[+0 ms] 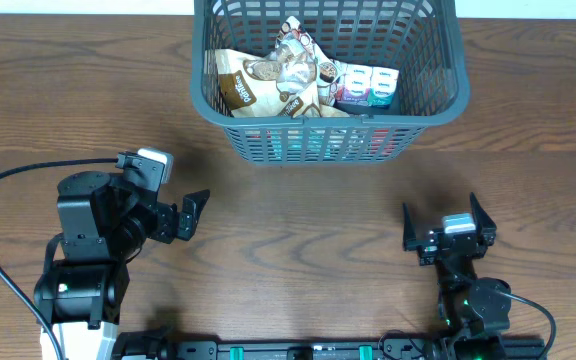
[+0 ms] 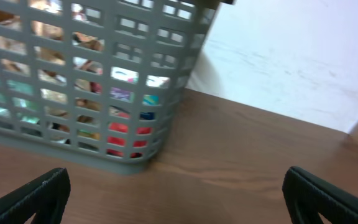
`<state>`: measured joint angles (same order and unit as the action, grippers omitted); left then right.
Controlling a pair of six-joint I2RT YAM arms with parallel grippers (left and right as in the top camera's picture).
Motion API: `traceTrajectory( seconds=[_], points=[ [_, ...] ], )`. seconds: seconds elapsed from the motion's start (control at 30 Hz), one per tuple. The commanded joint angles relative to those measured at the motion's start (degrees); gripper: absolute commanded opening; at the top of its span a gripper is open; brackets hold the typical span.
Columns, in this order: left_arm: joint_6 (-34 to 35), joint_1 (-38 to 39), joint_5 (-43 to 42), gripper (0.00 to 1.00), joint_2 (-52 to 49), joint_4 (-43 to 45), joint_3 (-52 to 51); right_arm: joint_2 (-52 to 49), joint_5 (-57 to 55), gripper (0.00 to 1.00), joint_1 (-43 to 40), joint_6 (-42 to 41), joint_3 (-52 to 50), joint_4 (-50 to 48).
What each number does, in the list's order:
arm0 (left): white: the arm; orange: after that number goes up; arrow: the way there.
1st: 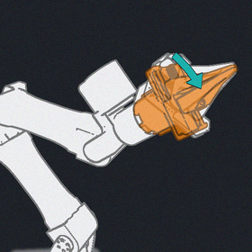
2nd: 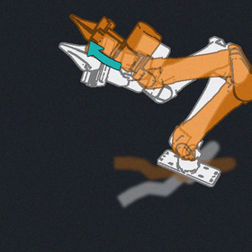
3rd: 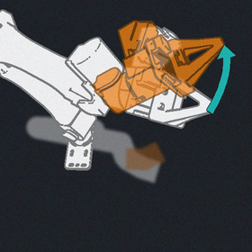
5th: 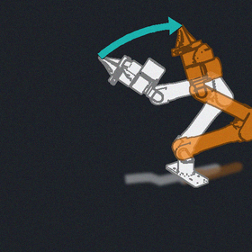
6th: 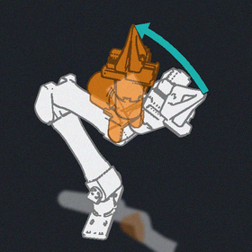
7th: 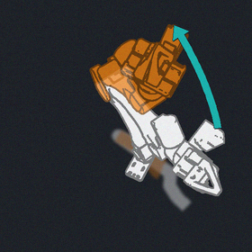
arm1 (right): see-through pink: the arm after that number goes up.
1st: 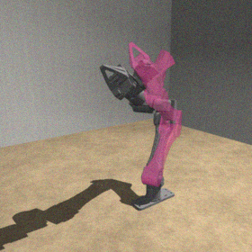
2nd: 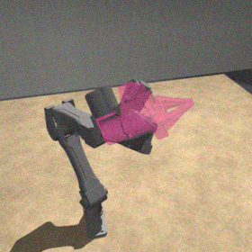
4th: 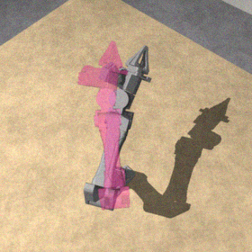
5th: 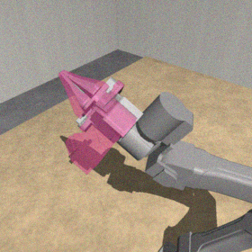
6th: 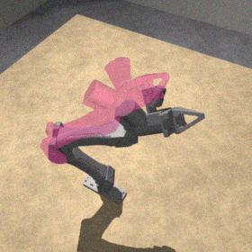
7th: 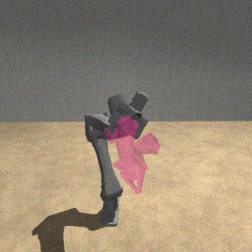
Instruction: Pack container
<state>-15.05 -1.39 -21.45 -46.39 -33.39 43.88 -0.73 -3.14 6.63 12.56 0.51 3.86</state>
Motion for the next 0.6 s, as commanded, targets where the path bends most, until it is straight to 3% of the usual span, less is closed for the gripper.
traceTrajectory(
  seconds=[0.0, 0.57],
  points=[
    [-0.5, 0.2, 0.3, 0.99, 0.0, 0.0, 0.0, 0.4, -0.9, 0.99, -1.3, -1.4, -0.2, 0.2],
    [-0.5, 0.2, 0.3, 0.99, 0.0, 0.0, 0.0, 0.4, -0.5, 0.99, -1.3, -1.4, -0.2, 0.1]
  ],
)
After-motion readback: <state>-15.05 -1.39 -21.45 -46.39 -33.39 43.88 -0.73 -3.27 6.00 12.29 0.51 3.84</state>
